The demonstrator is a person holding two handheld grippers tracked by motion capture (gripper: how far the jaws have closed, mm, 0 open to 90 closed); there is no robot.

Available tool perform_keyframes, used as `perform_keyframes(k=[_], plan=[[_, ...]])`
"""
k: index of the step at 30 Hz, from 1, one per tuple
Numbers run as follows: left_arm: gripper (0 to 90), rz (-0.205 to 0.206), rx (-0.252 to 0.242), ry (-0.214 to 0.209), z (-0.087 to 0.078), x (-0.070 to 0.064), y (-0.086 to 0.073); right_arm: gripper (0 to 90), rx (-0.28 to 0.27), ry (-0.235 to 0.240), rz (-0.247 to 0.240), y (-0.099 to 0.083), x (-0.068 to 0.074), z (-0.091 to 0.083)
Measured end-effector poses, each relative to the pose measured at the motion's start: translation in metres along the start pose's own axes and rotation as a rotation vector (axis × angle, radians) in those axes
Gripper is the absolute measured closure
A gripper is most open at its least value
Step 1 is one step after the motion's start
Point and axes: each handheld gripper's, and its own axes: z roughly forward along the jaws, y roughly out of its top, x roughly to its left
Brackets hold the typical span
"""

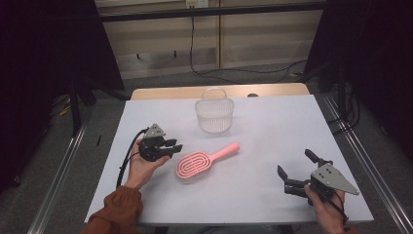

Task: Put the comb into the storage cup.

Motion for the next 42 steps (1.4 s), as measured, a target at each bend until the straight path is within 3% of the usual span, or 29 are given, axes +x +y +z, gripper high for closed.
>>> perform_keyframes(k=[3,5,7,8,12,18,20,24,26,28,31,35,37,40,42], plan=[[43.7,-0.009,-0.042,0.015,-0.007,-0.001,0.0,0.0,0.002,0.002,0.0,0.0,0.0,0.0],[29.9,-0.021,-0.064,0.017,-0.011,-0.001,0.001,0.0,0.001,0.003,-0.003,0.0,0.0,0.0],[22.5,-0.017,-0.084,0.016,-0.014,-0.002,0.001,0.0,0.002,0.002,-0.002,0.0,0.0,0.001],[17.4,-0.006,-0.095,0.037,-0.017,-0.002,0.002,0.0,0.003,0.001,-0.002,0.0,0.0,0.001],[4.3,-0.023,-0.144,0.055,-0.025,-0.002,0.001,0.0,0.002,0.002,-0.004,0.0,0.0,0.0],[3.4,-0.013,-0.173,0.068,-0.035,-0.008,-0.005,0.0,0.003,0.002,0.0,0.0,0.0,0.001],[3.3,-0.003,-0.164,0.058,-0.037,-0.01,-0.006,0.0,0.003,0.003,-0.003,0.0,0.0,0.0],[4.3,-0.003,-0.163,-0.006,-0.04,-0.015,-0.008,0.0,0.003,0.003,-0.004,0.0,0.0,0.001],[4.4,0.011,-0.15,-0.012,-0.042,-0.017,-0.008,0.0,0.004,0.004,-0.005,0.0,0.0,0.001],[5.3,-0.005,-0.127,0.004,-0.044,-0.019,-0.008,0.0,0.004,0.005,-0.006,0.0,0.0,0.001],[6.1,0.007,-0.106,-0.036,-0.041,-0.023,-0.008,0.0,0.005,0.005,-0.008,0.0,0.001,0.001],[6.7,0.011,-0.071,-0.18,-0.034,-0.029,-0.006,0.0,0.005,0.006,-0.009,0.0,0.001,0.001],[6.9,0.023,-0.077,-0.196,-0.031,-0.033,-0.005,0.0,0.006,0.006,-0.009,0.0,0.001,0.001],[6.0,0.077,-0.05,-0.225,-0.027,-0.036,-0.001,0.0,0.005,0.009,-0.009,0.0,0.001,0.001],[5.1,0.088,-0.057,-0.215,-0.024,-0.037,0.0,0.0,0.004,0.01,-0.01,0.0,0.001,0.001]])
